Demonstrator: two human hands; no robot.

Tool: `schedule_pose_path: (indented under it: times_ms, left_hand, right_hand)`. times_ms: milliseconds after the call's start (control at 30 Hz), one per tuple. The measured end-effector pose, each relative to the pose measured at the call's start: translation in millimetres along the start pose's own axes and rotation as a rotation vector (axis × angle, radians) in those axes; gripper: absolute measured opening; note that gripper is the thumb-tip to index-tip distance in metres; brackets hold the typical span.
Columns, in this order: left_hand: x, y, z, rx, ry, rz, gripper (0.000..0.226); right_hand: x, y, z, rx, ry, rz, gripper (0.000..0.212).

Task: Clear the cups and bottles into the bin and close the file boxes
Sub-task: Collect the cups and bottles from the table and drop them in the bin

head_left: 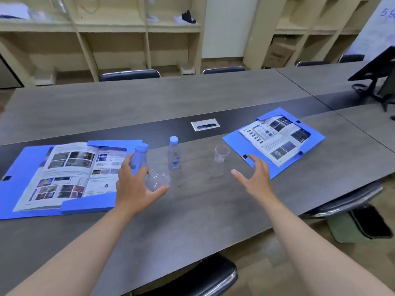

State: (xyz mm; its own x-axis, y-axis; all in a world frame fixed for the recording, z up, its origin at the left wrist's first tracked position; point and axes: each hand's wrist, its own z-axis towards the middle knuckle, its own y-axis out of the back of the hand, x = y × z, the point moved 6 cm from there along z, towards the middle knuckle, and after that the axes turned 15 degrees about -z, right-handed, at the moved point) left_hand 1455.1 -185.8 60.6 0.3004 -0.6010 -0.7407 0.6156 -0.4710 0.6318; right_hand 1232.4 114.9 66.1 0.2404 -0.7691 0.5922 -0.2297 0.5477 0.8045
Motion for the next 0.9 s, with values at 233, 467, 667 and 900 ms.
schedule_pose_path:
  times_ms: [233, 467, 667, 900]
  left_hand:
    - [2.3, -26.7, 24.7, -0.055, 0.039, 0.057, 0.064]
    - [0.0, -56.9, 29.8, -0.158, 0.185, 0.161, 0.075]
    - [-19.7, -81.3, 27.7, -0.197, 0.294, 0.245, 0.073]
    - [-34.0, -98.0, 37.2, -0.172, 0.311, 0.296, 0.072]
  right_hand:
    - [-3.8, -28.6, 97.9, 0.169, 0.085, -0.209, 0.1]
    - [2.6, -82.9, 182.1, 0.335, 0.311, -0.387, 0.097]
    - [-1.5, -112.8, 221.9, 0.459, 0.48, -0.544, 0.081]
    - [-9.1, -119.2, 240.6, 0.484, 0.564, -0.537, 0.05]
